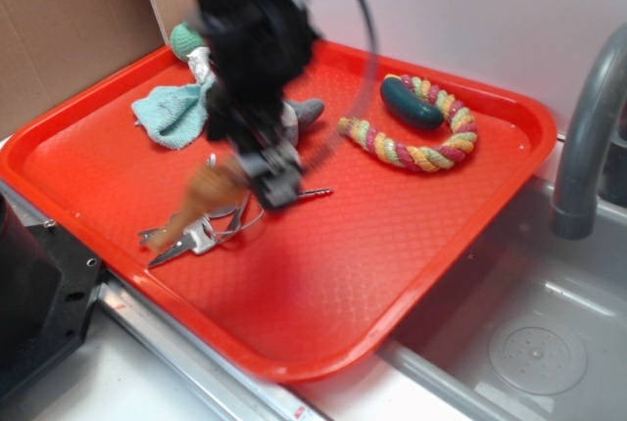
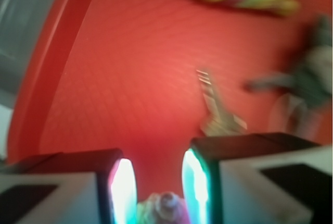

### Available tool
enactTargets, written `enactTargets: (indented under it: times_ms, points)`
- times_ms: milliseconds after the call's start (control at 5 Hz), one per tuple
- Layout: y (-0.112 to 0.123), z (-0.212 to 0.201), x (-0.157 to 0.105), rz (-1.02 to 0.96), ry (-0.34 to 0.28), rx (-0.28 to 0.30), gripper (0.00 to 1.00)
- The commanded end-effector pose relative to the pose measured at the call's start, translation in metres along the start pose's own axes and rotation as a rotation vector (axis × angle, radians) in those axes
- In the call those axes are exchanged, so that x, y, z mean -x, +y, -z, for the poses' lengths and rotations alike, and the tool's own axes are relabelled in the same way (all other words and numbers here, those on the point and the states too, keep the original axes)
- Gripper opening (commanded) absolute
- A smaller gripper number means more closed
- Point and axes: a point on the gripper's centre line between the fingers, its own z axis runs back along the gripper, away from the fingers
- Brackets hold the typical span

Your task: Grab the shell.

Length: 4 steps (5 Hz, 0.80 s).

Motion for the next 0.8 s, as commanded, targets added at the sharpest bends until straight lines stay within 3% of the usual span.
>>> enactTargets:
  times_ms: [0, 200, 400, 600]
  points:
    - [0.026, -0.049, 0.035, -0.285, 0.074, -0.061, 0.0]
    - [0.064, -0.062, 0.068, -0.522, 0.067, -0.036, 0.0]
    - [0.109, -0.078, 0.073, -0.594, 0.04, -0.065, 0.0]
    - [0.129, -0.093, 0.058, -0.637, 0.04, -0.091, 0.0]
